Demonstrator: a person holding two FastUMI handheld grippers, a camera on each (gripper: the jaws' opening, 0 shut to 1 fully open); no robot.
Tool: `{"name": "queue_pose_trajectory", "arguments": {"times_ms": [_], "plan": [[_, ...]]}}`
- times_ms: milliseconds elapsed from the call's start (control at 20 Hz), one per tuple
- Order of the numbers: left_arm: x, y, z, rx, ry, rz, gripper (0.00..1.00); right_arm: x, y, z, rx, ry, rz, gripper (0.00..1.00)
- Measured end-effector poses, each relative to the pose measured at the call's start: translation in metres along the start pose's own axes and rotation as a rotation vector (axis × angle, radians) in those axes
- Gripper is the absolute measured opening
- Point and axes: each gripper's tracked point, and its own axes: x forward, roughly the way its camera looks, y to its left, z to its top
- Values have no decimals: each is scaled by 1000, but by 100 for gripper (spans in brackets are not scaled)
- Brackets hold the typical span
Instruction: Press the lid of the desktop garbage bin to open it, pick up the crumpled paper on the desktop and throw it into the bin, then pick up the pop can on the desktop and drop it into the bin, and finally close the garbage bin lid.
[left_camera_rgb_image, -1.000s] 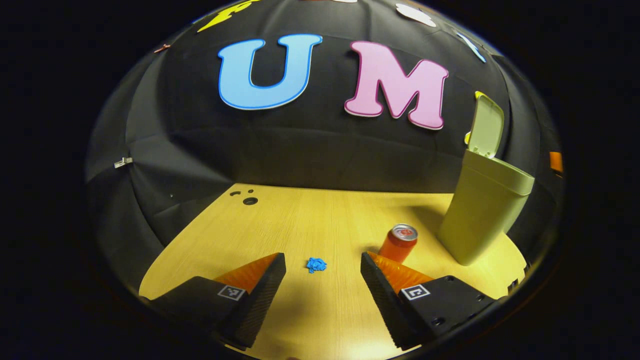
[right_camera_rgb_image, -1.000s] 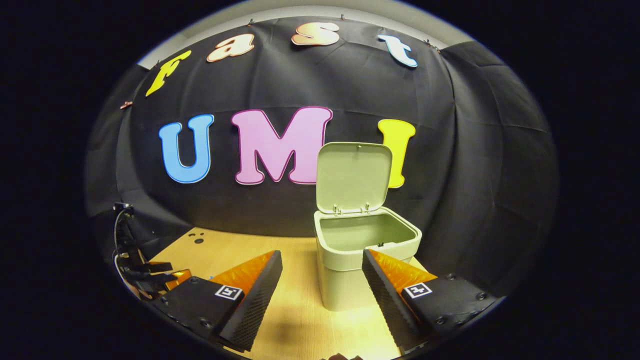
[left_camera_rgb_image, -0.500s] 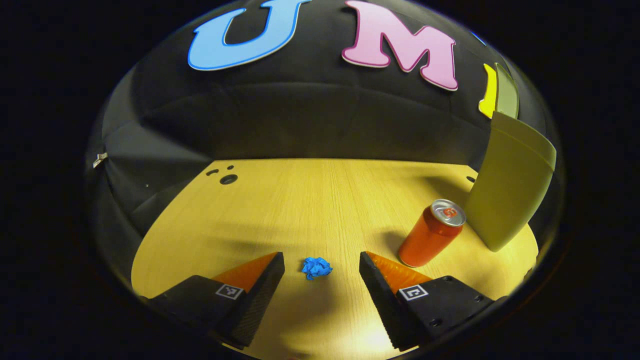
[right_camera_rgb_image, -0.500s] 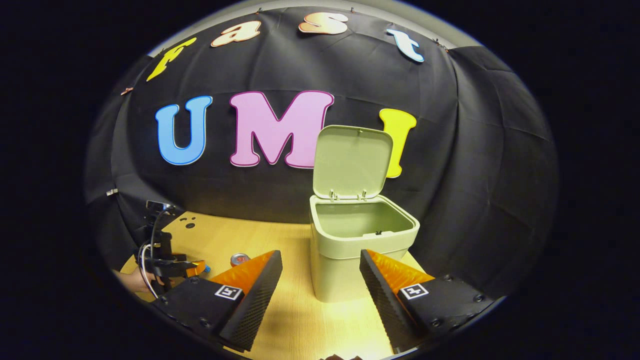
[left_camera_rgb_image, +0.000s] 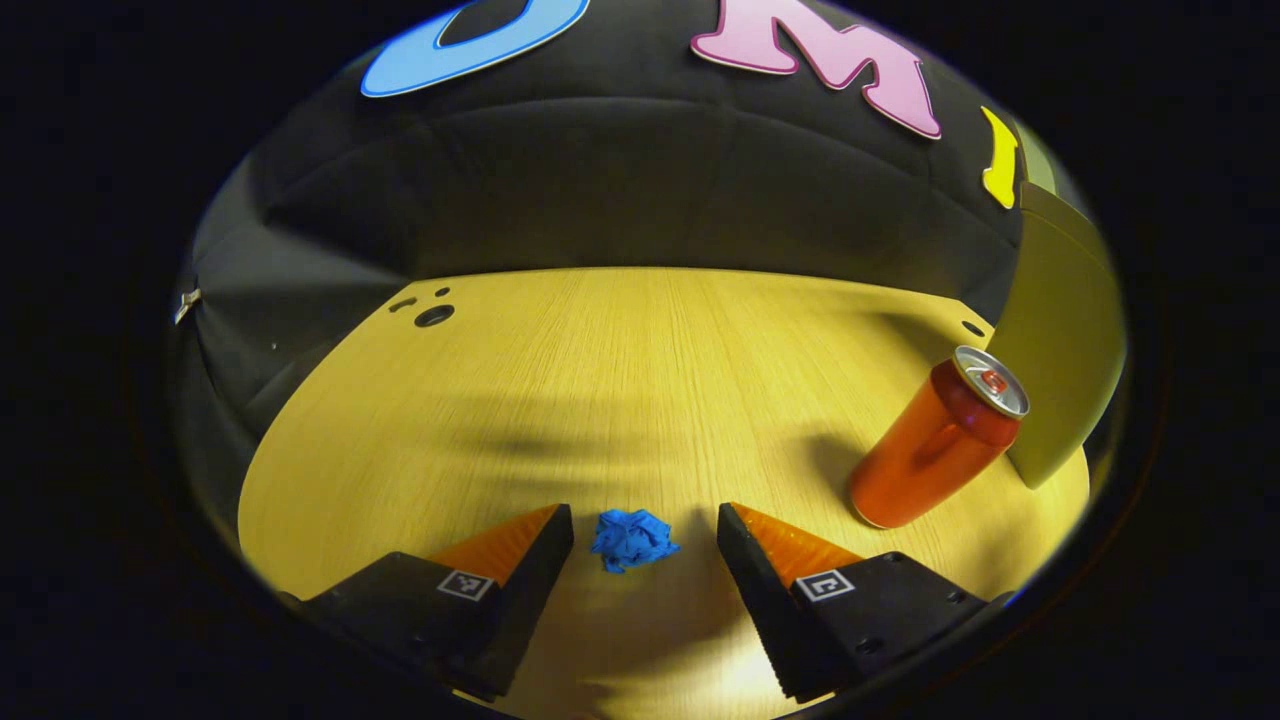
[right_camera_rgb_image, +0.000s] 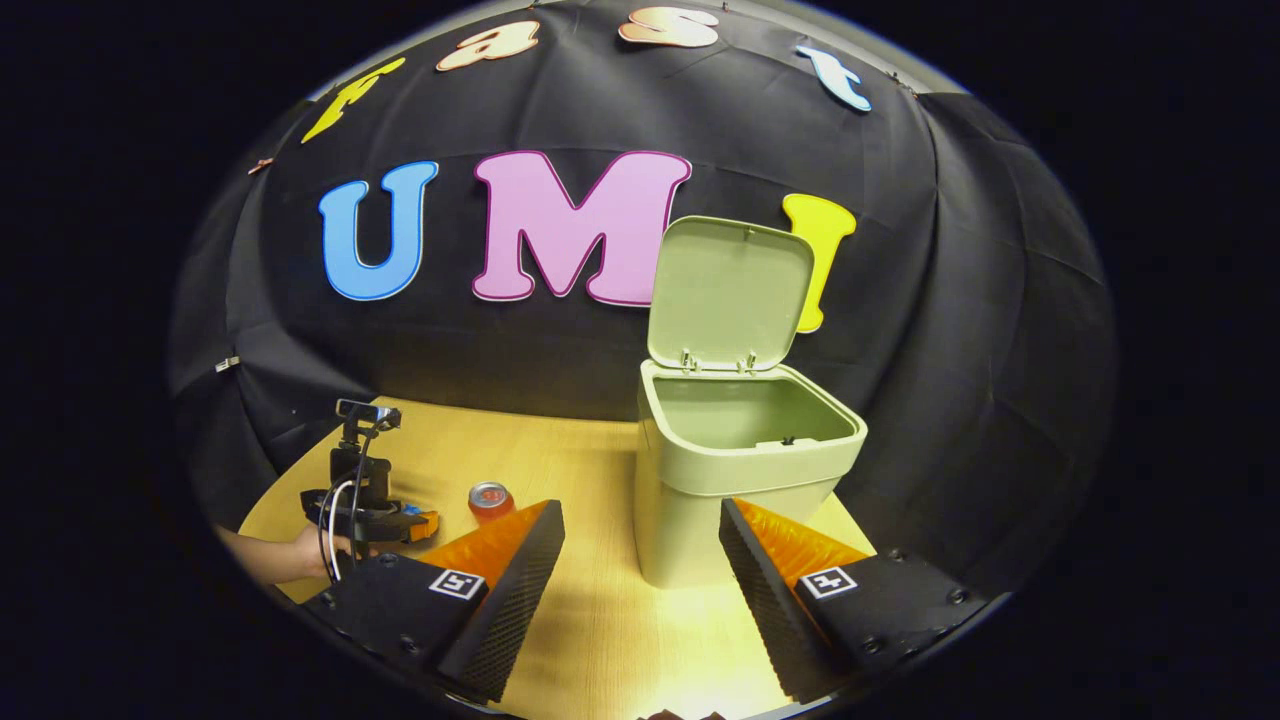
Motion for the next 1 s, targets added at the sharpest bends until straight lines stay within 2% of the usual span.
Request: {"name": "queue_pose_trajectory", "arguments": {"times_ms": [200, 300, 600, 750, 800, 950, 1000], "plan": [[3, 3, -4, 36, -2, 22, 85, 4, 6, 1, -19, 4, 14, 98], [3, -1, -3, 44, -14, 11, 82, 5, 8, -5, -38, 18, 17, 98], [2, -6, -4, 44, -42, 8, 55, -1, 6, -15, -27, 40, 10, 98], [1, -3, -5, 41, -51, 15, 52, -4, 3, -18, -22, 43, -2, 98], [2, -4, -4, 45, -53, 13, 43, -6, 1, -19, -21, 44, -5, 98], [-1, -4, -4, 50, -49, 11, 38, -14, -5, -26, -14, 51, -10, 98], [-2, -4, -5, 55, -44, 12, 39, -16, -7, -28, -11, 53, -14, 98]]}}
